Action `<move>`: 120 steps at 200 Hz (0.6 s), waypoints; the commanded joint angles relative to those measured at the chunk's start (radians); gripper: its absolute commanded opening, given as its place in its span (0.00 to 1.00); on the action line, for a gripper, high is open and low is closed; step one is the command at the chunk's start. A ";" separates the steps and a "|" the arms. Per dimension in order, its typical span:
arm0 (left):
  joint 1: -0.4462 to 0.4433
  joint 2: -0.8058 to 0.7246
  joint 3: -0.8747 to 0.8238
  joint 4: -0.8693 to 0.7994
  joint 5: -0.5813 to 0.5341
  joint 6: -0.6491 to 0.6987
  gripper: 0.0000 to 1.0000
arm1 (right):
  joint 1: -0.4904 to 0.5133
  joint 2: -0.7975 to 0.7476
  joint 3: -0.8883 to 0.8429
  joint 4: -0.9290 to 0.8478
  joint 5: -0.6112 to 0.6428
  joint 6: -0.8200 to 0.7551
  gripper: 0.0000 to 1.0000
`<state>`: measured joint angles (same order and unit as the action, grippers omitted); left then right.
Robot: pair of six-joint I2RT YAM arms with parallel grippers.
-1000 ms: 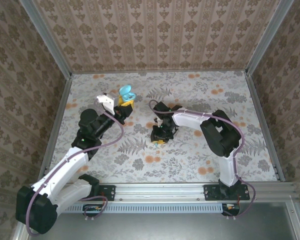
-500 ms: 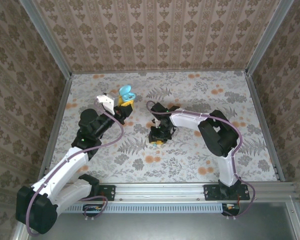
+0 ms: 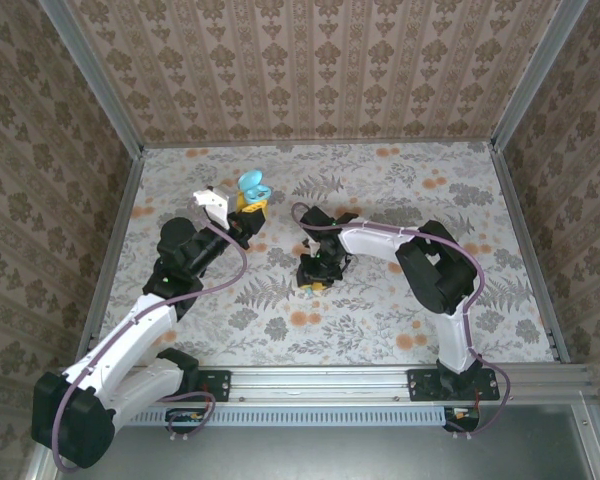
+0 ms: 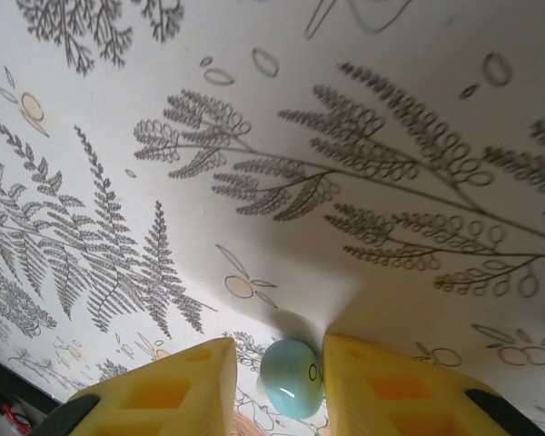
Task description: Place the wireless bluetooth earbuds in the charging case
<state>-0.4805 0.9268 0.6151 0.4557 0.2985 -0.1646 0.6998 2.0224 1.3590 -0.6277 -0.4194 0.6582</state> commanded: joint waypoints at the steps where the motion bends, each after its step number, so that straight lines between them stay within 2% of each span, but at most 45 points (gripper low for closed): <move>1: 0.008 -0.013 0.012 0.024 0.008 -0.012 0.28 | 0.020 -0.029 0.026 -0.026 -0.027 0.001 0.33; 120: 0.010 -0.015 0.010 0.020 0.004 -0.007 0.28 | 0.043 0.011 0.081 -0.014 -0.044 0.024 0.33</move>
<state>-0.4759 0.9272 0.6151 0.4557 0.2977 -0.1646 0.7322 2.0224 1.4055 -0.6277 -0.4496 0.6632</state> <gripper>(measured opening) 0.344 0.330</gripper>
